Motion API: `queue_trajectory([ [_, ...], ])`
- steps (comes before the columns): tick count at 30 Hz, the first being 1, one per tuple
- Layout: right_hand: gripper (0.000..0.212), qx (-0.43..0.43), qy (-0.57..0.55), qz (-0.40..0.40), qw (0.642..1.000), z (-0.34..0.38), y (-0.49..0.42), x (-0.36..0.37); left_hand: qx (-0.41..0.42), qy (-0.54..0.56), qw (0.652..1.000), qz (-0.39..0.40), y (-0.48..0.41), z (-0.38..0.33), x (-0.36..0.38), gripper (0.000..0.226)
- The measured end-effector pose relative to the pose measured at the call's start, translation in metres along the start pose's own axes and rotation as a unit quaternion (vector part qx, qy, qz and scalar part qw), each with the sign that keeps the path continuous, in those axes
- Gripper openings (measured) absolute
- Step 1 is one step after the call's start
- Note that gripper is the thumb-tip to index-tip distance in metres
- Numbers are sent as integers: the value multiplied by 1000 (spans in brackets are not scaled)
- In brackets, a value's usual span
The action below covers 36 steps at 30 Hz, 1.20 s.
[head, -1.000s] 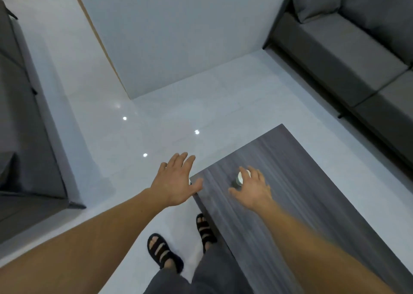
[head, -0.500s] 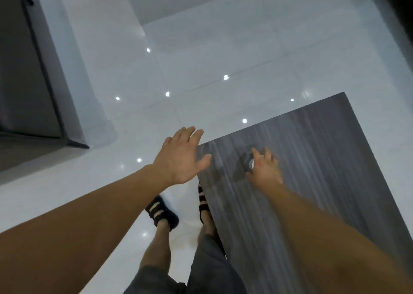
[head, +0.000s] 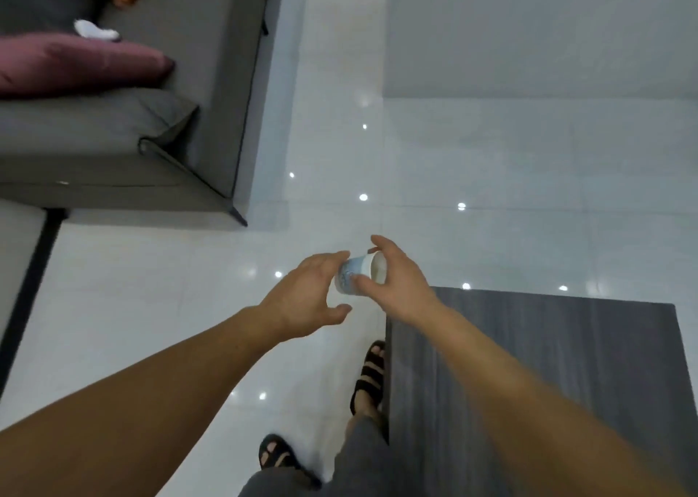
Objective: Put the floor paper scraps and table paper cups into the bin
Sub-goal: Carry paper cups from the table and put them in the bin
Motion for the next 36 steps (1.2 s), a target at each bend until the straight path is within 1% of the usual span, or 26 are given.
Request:
queue_trajectory([
  [3, 85, -55, 56, 70, 994, 61, 21, 32, -13, 29, 996, -82, 53, 12, -31, 76],
  [6, 89, -107, 103, 113, 982, 114, 53, 75, -29, 57, 985, -159, 117, 28, -52, 66],
  [8, 90, -132, 117, 156, 972, 143, 78, 111, -63, 72, 973, -211, 170, 46, -57, 65],
  [9, 89, -142, 124, 180, 965, 156, 92, 130, -86, 80, 965, -235, 200, 57, -56, 69],
  [11, 84, -162, 142, 208, 954, 176, 124, 173, -142, 101, 944, -280, 266, 80, -47, 85],
  [13, 76, -184, 177, 218, 942, 190, 156, 222, -198, 122, 916, -327, 341, 100, -30, 93],
  [17, 71, -223, 285, 247, 899, 203, 225, 333, -305, 139, 853, -401, 499, 121, 13, 89],
  [19, 71, -244, 334, 273, 869, 209, 263, 392, -357, 140, 813, -439, 574, 125, 34, 84],
  [22, 72, -285, 389, 319, 816, 218, 319, 481, -428, 149, 737, -502, 676, 131, 63, 84],
  [25, 73, -323, 444, 366, 752, 221, 374, 562, -486, 153, 664, -548, 762, 133, 96, 88],
  [29, 75, -371, 501, 420, 660, 217, 440, 658, -540, 167, 569, -597, 862, 139, 135, 96],
  [32, 76, -413, 534, 435, 596, 221, 478, 726, -580, 160, 523, -604, 929, 149, 151, 98],
  [36, 75, -472, 566, 440, 513, 235, 530, 822, -633, 151, 468, -597, 1011, 157, 170, 90],
])
Point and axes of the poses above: each hand's wrist, its own y-axis away from the middle knuckle, its own x-axis out of the palm, z = x × y, the point moved 3 cm from there along -y, towards the middle knuckle, and after that the axes turned 13 degrees about x, right-handed, at the moved point
